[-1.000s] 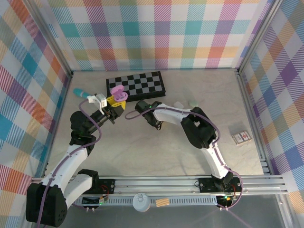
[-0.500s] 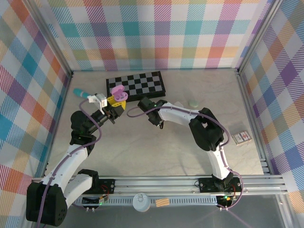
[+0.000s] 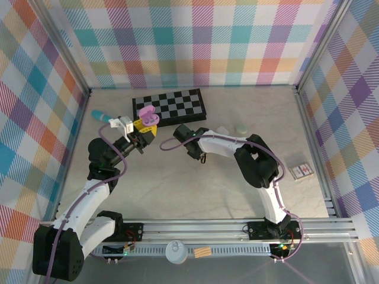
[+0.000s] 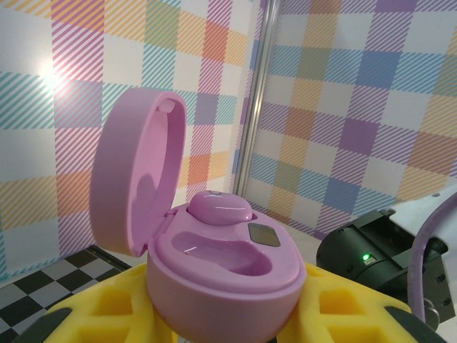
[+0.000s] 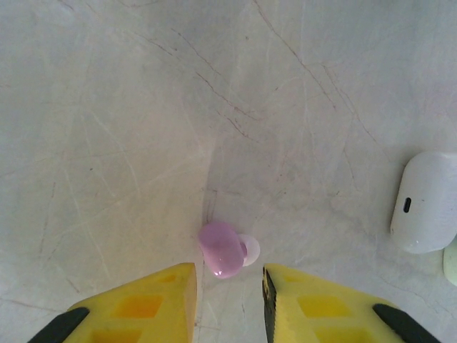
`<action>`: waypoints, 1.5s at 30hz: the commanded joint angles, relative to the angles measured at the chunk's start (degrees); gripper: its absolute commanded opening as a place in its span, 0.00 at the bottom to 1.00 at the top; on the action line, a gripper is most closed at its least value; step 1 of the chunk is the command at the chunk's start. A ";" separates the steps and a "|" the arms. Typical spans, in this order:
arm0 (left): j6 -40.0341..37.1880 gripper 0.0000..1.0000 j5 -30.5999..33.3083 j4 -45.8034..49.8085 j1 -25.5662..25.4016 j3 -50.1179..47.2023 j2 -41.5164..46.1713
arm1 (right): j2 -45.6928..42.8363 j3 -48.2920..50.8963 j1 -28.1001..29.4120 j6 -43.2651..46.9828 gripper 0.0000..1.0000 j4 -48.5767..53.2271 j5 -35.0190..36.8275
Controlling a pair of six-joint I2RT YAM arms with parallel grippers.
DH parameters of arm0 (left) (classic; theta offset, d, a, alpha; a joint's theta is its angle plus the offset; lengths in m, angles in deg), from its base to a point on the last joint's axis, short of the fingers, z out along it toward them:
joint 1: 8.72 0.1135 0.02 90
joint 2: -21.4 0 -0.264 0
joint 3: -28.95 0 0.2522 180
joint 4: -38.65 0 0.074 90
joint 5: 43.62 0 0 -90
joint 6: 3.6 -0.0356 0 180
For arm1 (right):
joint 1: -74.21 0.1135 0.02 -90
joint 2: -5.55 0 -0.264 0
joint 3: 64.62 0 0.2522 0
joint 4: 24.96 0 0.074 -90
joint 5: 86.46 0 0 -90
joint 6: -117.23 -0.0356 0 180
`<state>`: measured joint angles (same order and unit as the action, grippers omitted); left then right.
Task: Insert wireless bluetooth earbuds into charging case
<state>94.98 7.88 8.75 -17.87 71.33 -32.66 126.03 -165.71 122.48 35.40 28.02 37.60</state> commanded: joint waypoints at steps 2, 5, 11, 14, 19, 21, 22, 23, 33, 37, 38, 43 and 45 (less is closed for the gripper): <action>0.56 0.23 -1.30 -2.66 0.92 -0.67 0.20 | 2.52 -1.95 -0.05 1.36 0.30 -0.09 1.27; 0.45 0.23 -1.25 -2.77 0.85 -0.75 0.15 | 3.08 -2.08 -0.10 1.59 0.30 -0.13 1.22; 0.56 0.23 -1.35 -2.97 0.87 -0.72 0.13 | 4.49 -2.94 -0.10 2.12 0.31 0.31 4.26; 0.56 0.23 -1.38 -3.02 0.89 -0.67 0.11 | 4.49 -3.54 -0.19 1.94 0.30 0.33 5.04; 0.56 0.23 -1.38 -2.97 0.96 -0.71 0.14 | 5.50 -4.40 -0.50 2.21 0.28 0.31 6.03; 0.56 0.23 -1.40 -2.92 0.92 -0.67 0.19 | 5.44 -4.47 -0.66 2.00 0.27 0.11 5.88; 0.56 0.23 -1.29 -2.93 0.89 -0.56 0.24 | 5.48 -4.59 -0.63 1.79 0.26 0.32 5.84; 0.48 0.23 -1.36 -2.85 0.91 -0.54 0.19 | 5.58 -4.68 -0.63 1.90 0.26 0.42 5.73; 0.52 0.23 -1.40 -3.10 0.86 -0.56 0.19 | 7.96 -5.66 -1.35 2.43 0.27 2.48 5.89; 0.56 0.23 -1.37 -3.10 0.96 -0.49 0.22 | 7.79 -5.66 -1.52 2.31 0.24 2.53 5.93; 0.56 0.23 -1.35 -3.10 0.97 -0.45 0.26 | 7.35 -5.66 -1.47 2.14 0.23 2.56 5.85; 0.47 0.23 -1.38 -3.28 0.96 -0.76 0.18 | 3.42 -5.44 -1.51 0.63 0.22 2.80 3.76; 0.43 0.23 -1.39 -3.46 0.96 -0.76 0.08 | 1.37 -5.16 -1.77 -0.82 0.22 3.00 2.21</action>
<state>94.98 7.88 8.73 -17.87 71.07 -32.66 131.15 -170.65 121.91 36.69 29.77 41.47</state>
